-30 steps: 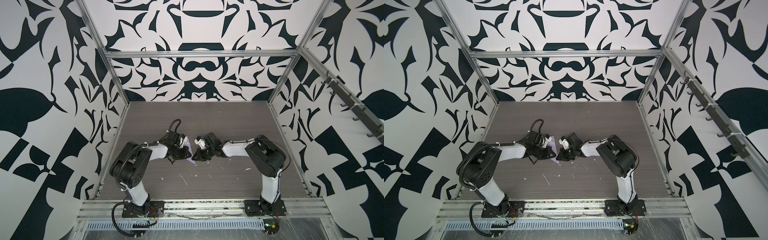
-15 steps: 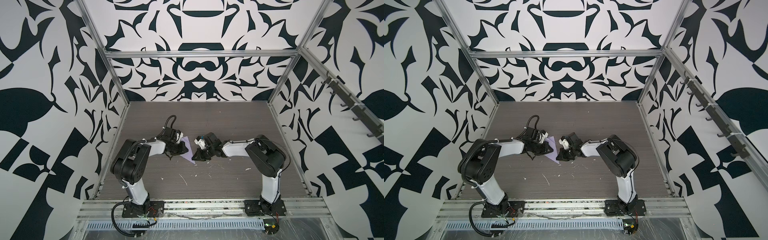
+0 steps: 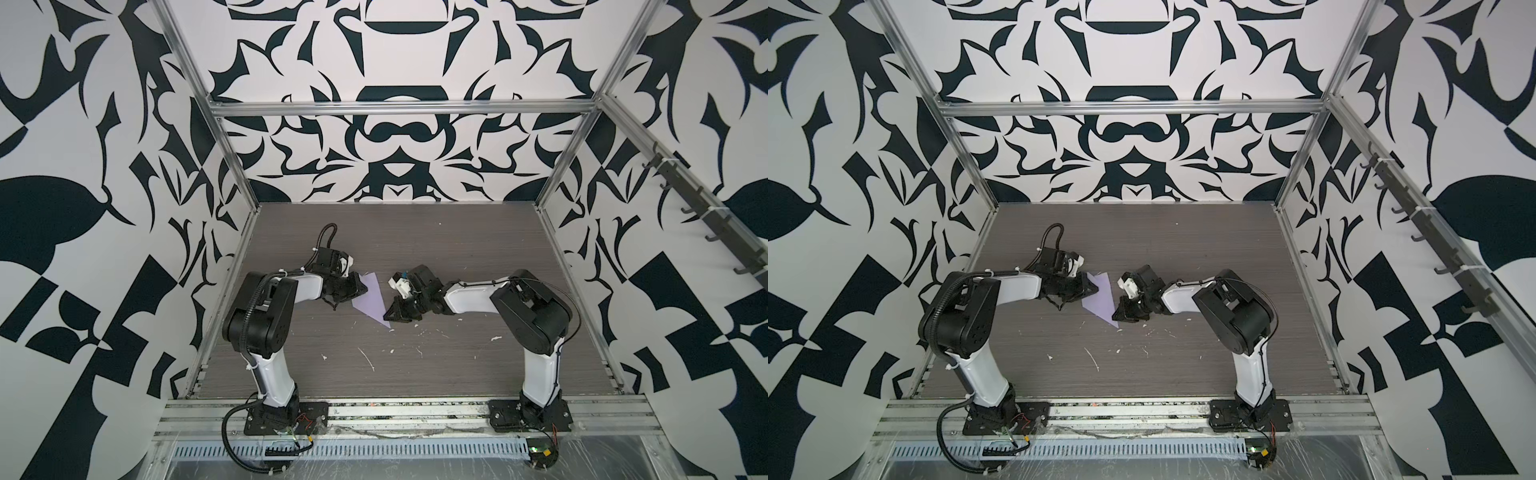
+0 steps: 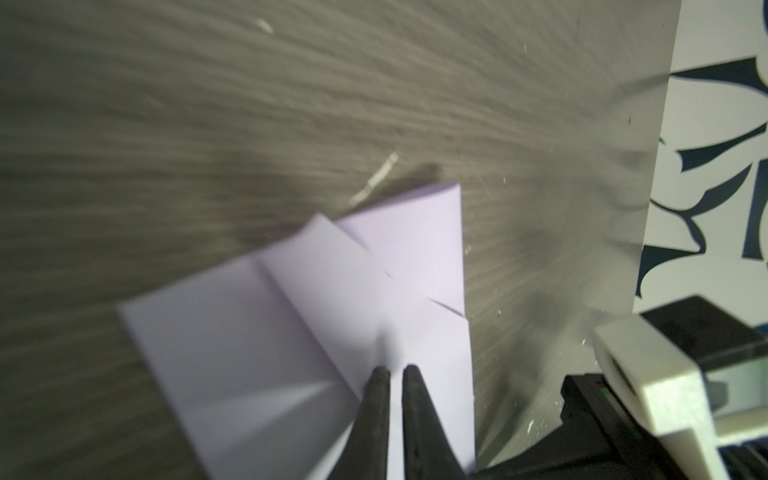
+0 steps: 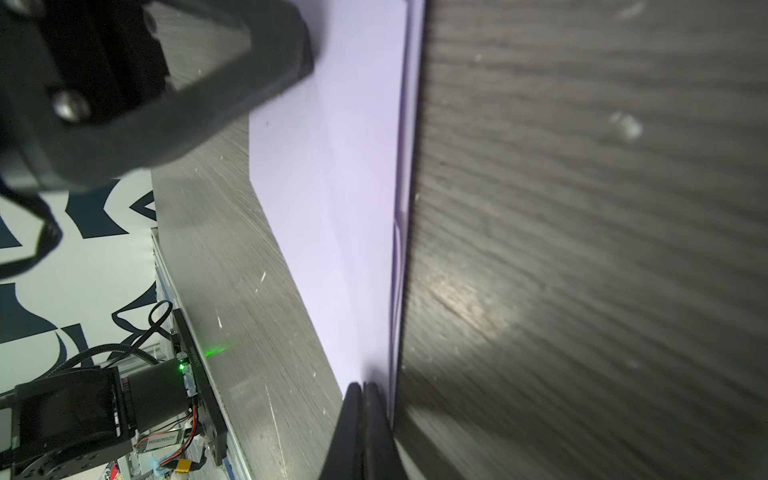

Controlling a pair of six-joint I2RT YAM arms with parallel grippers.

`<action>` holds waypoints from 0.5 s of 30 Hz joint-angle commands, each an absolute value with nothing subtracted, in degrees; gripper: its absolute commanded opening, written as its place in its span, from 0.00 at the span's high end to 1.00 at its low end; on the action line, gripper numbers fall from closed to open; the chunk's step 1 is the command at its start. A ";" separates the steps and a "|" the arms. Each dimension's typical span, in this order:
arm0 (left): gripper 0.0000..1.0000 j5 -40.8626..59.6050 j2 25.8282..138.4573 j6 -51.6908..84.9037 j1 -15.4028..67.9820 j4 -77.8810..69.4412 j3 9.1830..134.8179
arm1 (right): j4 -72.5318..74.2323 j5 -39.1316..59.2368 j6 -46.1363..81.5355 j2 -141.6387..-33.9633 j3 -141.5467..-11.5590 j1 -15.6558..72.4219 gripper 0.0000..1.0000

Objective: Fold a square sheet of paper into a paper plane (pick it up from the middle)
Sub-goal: 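Release the paper's end and lift the left gripper away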

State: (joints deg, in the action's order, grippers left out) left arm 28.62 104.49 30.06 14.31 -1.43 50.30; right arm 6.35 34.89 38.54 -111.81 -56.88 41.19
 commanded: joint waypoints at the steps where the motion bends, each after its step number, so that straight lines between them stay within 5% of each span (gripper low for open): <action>1: 0.87 24.79 108.19 31.26 10.83 -0.70 50.19 | -2.24 31.64 37.52 -112.77 -54.57 41.04 1.00; 15: 0.87 30.68 109.86 36.50 1.47 -5.51 53.90 | -2.32 31.84 37.56 -112.65 -55.29 41.06 1.00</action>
State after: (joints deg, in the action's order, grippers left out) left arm 34.30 109.58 35.27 3.27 -7.46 53.28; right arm 6.31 34.94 38.54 -111.81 -56.90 41.19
